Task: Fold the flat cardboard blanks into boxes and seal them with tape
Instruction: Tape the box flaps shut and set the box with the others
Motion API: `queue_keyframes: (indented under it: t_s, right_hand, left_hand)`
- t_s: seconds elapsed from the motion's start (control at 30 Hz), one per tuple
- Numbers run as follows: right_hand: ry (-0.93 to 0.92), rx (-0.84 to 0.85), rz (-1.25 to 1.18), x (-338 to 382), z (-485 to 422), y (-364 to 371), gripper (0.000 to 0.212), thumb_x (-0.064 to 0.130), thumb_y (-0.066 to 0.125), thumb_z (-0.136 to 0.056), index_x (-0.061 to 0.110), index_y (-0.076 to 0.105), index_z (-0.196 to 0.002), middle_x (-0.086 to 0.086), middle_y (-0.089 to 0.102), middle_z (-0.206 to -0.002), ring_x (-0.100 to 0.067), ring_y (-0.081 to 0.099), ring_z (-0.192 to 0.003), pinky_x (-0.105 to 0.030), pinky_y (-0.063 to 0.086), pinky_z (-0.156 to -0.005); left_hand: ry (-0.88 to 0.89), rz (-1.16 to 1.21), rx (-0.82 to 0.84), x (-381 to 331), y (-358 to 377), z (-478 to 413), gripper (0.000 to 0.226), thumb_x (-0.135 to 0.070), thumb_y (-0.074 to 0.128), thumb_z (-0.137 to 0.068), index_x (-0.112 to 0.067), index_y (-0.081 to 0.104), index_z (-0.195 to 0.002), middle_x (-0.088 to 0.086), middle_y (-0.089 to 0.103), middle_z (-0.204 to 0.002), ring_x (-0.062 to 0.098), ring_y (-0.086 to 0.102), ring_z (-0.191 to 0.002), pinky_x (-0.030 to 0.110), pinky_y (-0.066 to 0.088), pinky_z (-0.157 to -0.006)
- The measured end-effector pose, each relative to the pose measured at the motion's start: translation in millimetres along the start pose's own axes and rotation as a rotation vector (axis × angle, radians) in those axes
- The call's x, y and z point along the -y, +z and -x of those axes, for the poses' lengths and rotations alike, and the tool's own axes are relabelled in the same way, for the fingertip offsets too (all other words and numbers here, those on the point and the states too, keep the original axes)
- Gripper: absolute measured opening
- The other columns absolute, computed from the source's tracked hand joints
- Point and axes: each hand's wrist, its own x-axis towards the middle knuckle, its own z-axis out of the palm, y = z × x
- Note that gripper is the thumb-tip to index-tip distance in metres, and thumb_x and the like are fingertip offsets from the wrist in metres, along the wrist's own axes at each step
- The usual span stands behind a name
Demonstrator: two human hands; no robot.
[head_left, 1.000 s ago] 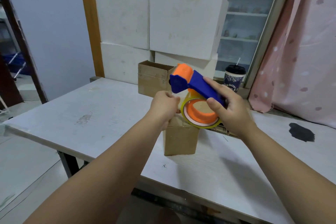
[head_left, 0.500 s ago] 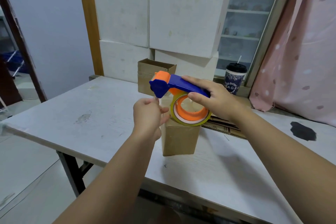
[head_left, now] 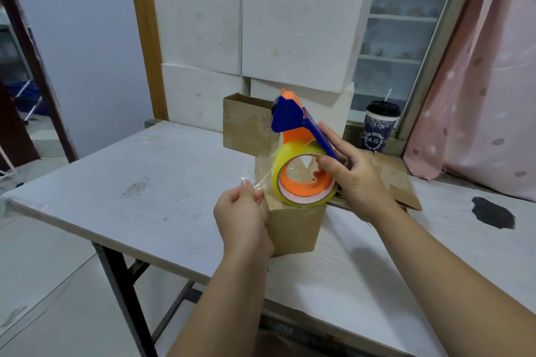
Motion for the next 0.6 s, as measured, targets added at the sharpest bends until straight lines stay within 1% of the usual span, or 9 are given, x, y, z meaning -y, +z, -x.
queue_keyframes:
  t_s: [0.13, 0.2, 0.27, 0.3, 0.37, 0.4, 0.47, 0.53, 0.6]
  right_hand:
    - [0.04, 0.013, -0.062, -1, -3, 3, 0.05, 0.039, 0.066, -0.073, 0.048, 0.052, -0.121, 0.007, 0.065, -0.111, -0.001, 0.064, -0.084, -0.018, 0.052, -0.07]
    - [0.051, 0.004, -0.06, -2, -5, 5, 0.048, 0.042, 0.068, -0.074, 0.051, 0.054, -0.119, 0.011, 0.066, -0.111, 0.0, 0.064, -0.086, -0.018, 0.052, -0.072]
    - [0.05, -0.034, -0.065, -3, -5, 9, 0.047, 0.047, 0.07, -0.073, 0.054, 0.055, -0.117, 0.014, 0.066, -0.116, -0.003, 0.064, -0.097, -0.022, 0.053, -0.081]
    - [0.047, -0.067, -0.071, -5, -6, 11, 0.048, 0.049, 0.07, -0.072, 0.055, 0.055, -0.117, 0.017, 0.065, -0.118, -0.005, 0.063, -0.104, -0.029, 0.053, -0.087]
    - [0.034, -0.141, -0.065, -9, -8, 18, 0.05, 0.052, 0.07, -0.071, 0.057, 0.052, -0.117, 0.019, 0.063, -0.122, -0.009, 0.06, -0.112, -0.039, 0.05, -0.097]
    - [0.029, -0.171, -0.069, -10, -10, 21, 0.051, 0.052, 0.07, -0.071, 0.056, 0.051, -0.118, 0.018, 0.061, -0.124, -0.009, 0.059, -0.115, -0.041, 0.049, -0.1]
    - [0.023, -0.212, -0.085, -14, -12, 26, 0.054, 0.052, 0.07, -0.072, 0.054, 0.048, -0.121, 0.019, 0.061, -0.124, -0.01, 0.059, -0.116, -0.043, 0.048, -0.101]
    - [0.011, -0.23, -0.088, -17, -13, 28, 0.055, 0.054, 0.069, -0.073, 0.054, 0.047, -0.123, 0.02, 0.061, -0.124, -0.009, 0.058, -0.116, -0.042, 0.048, -0.101]
    - [0.003, -0.235, -0.096, -20, -11, 28, 0.054, 0.053, 0.068, -0.074, 0.053, 0.046, -0.124, 0.019, 0.06, -0.125, -0.008, 0.058, -0.116, -0.04, 0.049, -0.1]
  left_hand:
    - [-0.039, 0.015, 0.038, -6, 3, 6, 0.026, -0.024, 0.045, -0.1, -0.004, 0.06, -0.107, -0.001, 0.063, -0.092, 0.013, 0.061, -0.079, 0.045, 0.051, -0.086]
    - [-0.06, 0.041, 0.072, -15, 6, 4, 0.035, -0.018, 0.043, -0.1, 0.007, 0.05, -0.123, 0.012, 0.056, -0.098, 0.025, 0.056, -0.088, 0.05, 0.045, -0.095]
    - [-0.07, 0.063, 0.053, -19, 13, -5, 0.036, -0.014, 0.043, -0.1, 0.011, 0.045, -0.127, 0.027, 0.057, -0.114, 0.037, 0.059, -0.104, 0.042, 0.05, -0.085]
    - [-0.058, 0.067, 0.038, -19, 16, -10, 0.034, -0.012, 0.042, -0.1, 0.01, 0.047, -0.125, 0.028, 0.056, -0.12, 0.038, 0.059, -0.108, 0.034, 0.05, -0.074]
    - [-0.034, 0.058, 0.01, -18, 23, -16, 0.023, -0.016, 0.041, -0.101, -0.001, 0.055, -0.112, 0.017, 0.061, -0.109, 0.026, 0.066, -0.097, 0.025, 0.046, -0.061]
    - [-0.03, 0.052, 0.009, -17, 26, -17, 0.02, -0.018, 0.041, -0.101, -0.005, 0.056, -0.103, 0.008, 0.06, -0.099, 0.017, 0.067, -0.089, 0.026, 0.045, -0.06]
    - [-0.052, 0.051, 0.023, -16, 27, -21, 0.019, -0.019, 0.041, -0.101, -0.007, 0.053, -0.093, 0.004, 0.057, -0.088, 0.01, 0.067, -0.079, 0.03, 0.05, -0.065]
    - [-0.082, 0.048, 0.023, -15, 25, -25, 0.018, -0.019, 0.043, -0.1, -0.007, 0.054, -0.091, 0.006, 0.059, -0.085, 0.01, 0.067, -0.077, 0.036, 0.053, -0.075]
    - [-0.084, 0.06, -0.011, -14, 24, -25, 0.017, -0.019, 0.045, -0.099, -0.008, 0.056, -0.091, 0.006, 0.062, -0.087, 0.012, 0.066, -0.079, 0.036, 0.053, -0.076]
